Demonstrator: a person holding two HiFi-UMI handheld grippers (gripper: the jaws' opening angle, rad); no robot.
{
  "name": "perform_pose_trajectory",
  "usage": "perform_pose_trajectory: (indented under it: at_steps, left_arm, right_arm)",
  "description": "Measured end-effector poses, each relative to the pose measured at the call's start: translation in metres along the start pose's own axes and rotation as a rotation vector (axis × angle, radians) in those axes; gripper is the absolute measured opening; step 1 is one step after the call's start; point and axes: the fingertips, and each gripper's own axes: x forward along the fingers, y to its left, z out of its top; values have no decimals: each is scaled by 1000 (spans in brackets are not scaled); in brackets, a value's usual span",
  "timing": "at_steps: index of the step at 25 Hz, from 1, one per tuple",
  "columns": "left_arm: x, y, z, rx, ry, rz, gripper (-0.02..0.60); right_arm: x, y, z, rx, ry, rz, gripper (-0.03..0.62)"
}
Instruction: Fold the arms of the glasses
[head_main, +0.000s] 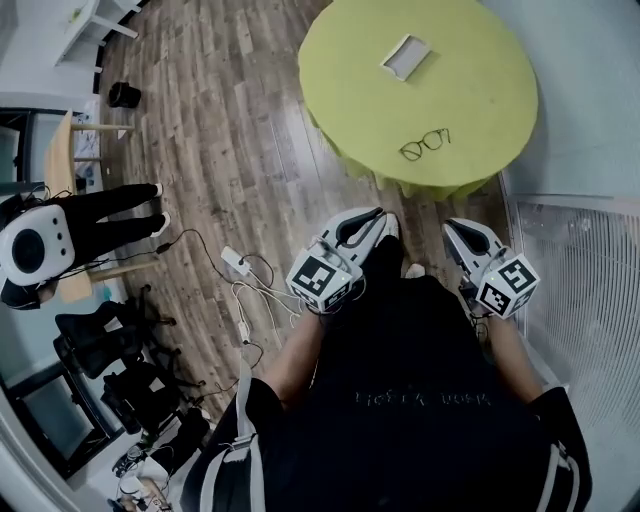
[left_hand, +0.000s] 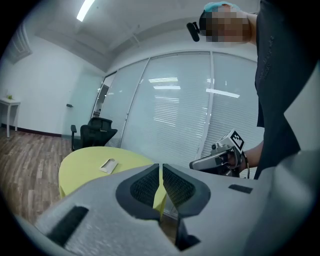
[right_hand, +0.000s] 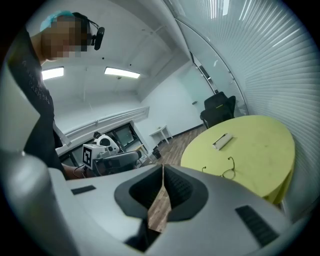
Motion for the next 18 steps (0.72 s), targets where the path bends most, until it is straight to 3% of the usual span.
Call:
perform_pose_trajectory:
  at_steps: [9,18]
  left_arm:
    - [16,40,9,-1,3,-28,35]
    - [44,45,15,6,44,-45,35]
  right_arm:
    - [25,-21,22,-1,1,-62,31]
    - [31,-50,38,16,-24,-64,31]
